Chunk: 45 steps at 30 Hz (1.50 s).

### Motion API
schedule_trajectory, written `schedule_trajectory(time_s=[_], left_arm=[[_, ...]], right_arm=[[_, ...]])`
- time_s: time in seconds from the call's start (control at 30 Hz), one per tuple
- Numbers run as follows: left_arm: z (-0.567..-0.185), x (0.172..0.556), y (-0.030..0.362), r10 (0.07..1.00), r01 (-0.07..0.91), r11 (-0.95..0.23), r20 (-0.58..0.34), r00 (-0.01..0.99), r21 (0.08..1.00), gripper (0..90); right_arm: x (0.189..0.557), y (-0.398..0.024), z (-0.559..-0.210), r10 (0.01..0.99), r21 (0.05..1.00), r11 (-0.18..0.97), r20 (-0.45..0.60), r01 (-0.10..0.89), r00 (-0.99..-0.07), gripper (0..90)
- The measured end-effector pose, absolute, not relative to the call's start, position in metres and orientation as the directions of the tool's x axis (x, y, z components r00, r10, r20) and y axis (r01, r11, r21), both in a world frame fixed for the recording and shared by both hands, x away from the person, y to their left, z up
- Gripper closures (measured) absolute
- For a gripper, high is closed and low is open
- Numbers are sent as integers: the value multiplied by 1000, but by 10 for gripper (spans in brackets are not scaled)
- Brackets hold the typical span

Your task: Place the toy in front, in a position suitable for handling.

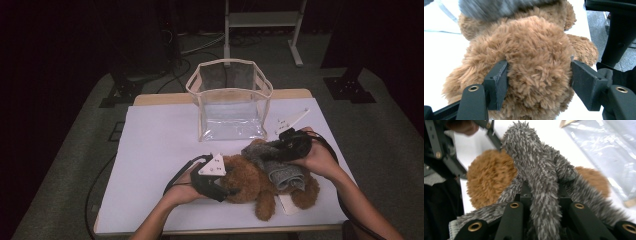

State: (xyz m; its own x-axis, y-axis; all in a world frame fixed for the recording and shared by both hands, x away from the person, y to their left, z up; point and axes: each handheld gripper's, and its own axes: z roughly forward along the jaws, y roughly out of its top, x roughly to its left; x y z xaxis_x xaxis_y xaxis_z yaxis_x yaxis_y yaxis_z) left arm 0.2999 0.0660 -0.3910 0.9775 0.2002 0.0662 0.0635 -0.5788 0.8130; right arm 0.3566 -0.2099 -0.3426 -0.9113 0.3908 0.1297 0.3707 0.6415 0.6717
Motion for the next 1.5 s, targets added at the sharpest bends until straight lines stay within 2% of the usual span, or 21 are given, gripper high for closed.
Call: schedule_trajectory(time_s=[0.23, 0.37, 0.73, 0.93, 1.07, 1.3, 1.5], left_arm=[[-382, 309, 63, 227, 81, -543, 54, 972, 836, 326], [-387, 308, 54, 199, 81, -573, 42, 979, 816, 334], [-387, 305, 54, 180, 69, -602, 51, 982, 795, 339], [-378, 308, 56, 188, 67, -593, 57, 981, 802, 320], [-370, 310, 53, 195, 66, -578, 59, 979, 813, 317], [-380, 300, 38, 138, 46, -634, 54, 989, 772, 329], [-380, 295, 37, 125, 25, -655, 75, 989, 756, 333]], right_arm=[[347, -193, -350, 337, 664, 676, 107, 320, -935, 739], [346, -198, -347, 343, 664, 677, 96, 317, -934, 740], [350, -255, -327, 452, 680, 628, 77, 378, -889, 740], [347, -254, -341, 419, 680, 626, 120, 382, -900, 741], [328, -244, -350, 367, 680, 645, 125, 349, -922, 744], [316, -246, -348, 348, 691, 647, 107, 322, -931, 741], [341, -266, -330, 431, 728, 594, 71, 342, -899, 736]])
